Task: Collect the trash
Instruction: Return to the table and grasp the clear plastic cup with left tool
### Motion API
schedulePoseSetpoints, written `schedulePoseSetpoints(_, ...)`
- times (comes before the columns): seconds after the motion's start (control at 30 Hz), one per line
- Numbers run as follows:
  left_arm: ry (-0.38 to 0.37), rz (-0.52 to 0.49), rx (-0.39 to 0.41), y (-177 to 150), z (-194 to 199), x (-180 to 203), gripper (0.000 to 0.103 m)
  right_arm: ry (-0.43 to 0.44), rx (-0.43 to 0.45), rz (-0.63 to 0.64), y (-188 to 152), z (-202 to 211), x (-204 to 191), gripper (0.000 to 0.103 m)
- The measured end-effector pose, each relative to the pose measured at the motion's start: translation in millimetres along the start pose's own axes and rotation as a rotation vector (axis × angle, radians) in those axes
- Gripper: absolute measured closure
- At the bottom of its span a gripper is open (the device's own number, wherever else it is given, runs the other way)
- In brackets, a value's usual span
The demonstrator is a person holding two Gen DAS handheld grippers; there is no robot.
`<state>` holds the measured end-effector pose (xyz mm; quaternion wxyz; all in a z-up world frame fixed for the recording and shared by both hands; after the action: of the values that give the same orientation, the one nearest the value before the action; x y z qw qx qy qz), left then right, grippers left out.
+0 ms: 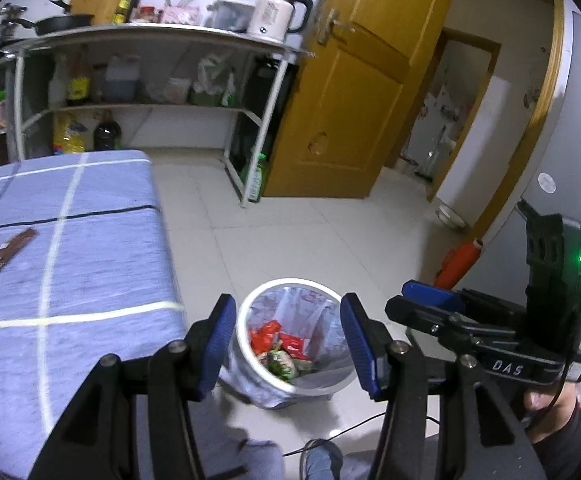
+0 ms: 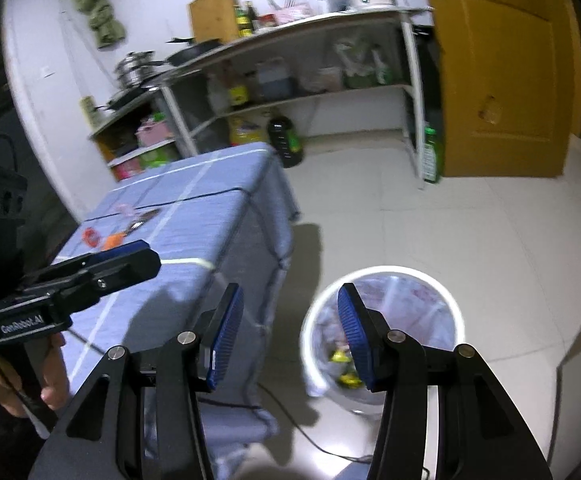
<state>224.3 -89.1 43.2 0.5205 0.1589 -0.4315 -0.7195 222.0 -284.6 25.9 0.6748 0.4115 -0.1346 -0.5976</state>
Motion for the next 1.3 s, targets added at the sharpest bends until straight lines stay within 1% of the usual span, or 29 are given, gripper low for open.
schedulePoseSetpoints(0.13, 0.062, 0.013, 0.032, -10.8, 29.7, -23.1, 0.046, 0.050, -0.005, 0.064, -2.1, -1.1, -39.3, 0.053)
schedulePoseSetpoints(0.23, 0.104, 0.044, 0.055, -17.2, 51.1, -45.4, 0.046, 0.076, -0.016, 0.101, -1.4, -7.7, -63.1, 0.053)
schedulePoseSetpoints(0.33, 0.164, 0.069, 0.078, -22.2, 71.8, -71.4, 0.046, 0.102, -0.028, 0.133, 2.4, -17.0, -85.2, 0.053)
schedulePoseSetpoints(0.63, 0.303, 0.161, 0.106, -40.5, 113.3, -145.4, 0.046, 0.178, -0.066, 0.210, 10.3, -49.3, -154.1, 0.053)
schedulePoseSetpoints(0.8, 0.384, 0.200, 0.109, -51.9, 129.6, -188.4, 0.042, 0.216, -0.095, 0.253, 12.4, -72.8, -189.4, 0.053)
schedulePoseSetpoints(1.0, 0.480, 0.267, 0.085, -58.5, 132.3, -247.6, 0.041, 0.250, -0.129, 0.296, 20.4, -109.3, -227.9, 0.053)
schedulePoseSetpoints(1.13, 0.522, 0.301, 0.044, -61.0, 121.1, -285.0, 0.041, 0.264, -0.154, 0.300, 28.4, -135.1, -243.9, 0.053)
schedulePoseSetpoints(1.2, 0.542, 0.309, 0.020, -60.7, 113.9, -298.7, 0.041, 0.258, -0.164, 0.309, 31.9, -147.6, -249.5, 0.053)
schedulePoseSetpoints(1.27, 0.566, 0.308, -0.003, -58.9, 105.9, -312.2, 0.037, 0.247, -0.188, 0.326, 34.3, -164.4, -257.2, 0.053)
schedulePoseSetpoints(1.3, 0.573, 0.310, -0.015, -57.8, 101.7, -318.2, 0.037, 0.243, -0.198, 0.327, 35.3, -171.2, -259.8, 0.053)
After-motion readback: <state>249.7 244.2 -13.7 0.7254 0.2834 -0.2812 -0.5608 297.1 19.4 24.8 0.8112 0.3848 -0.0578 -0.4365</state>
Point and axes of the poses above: each gripper's, at about its wrist camera, not at the fingertips, and z roughly against the way its jaws point, x to its right, y to its top, the point moved 1 cm from there along -z, roughly the way its jaws point, and after that the axes turned 6 degrees about -z, right-handed, at the moved point
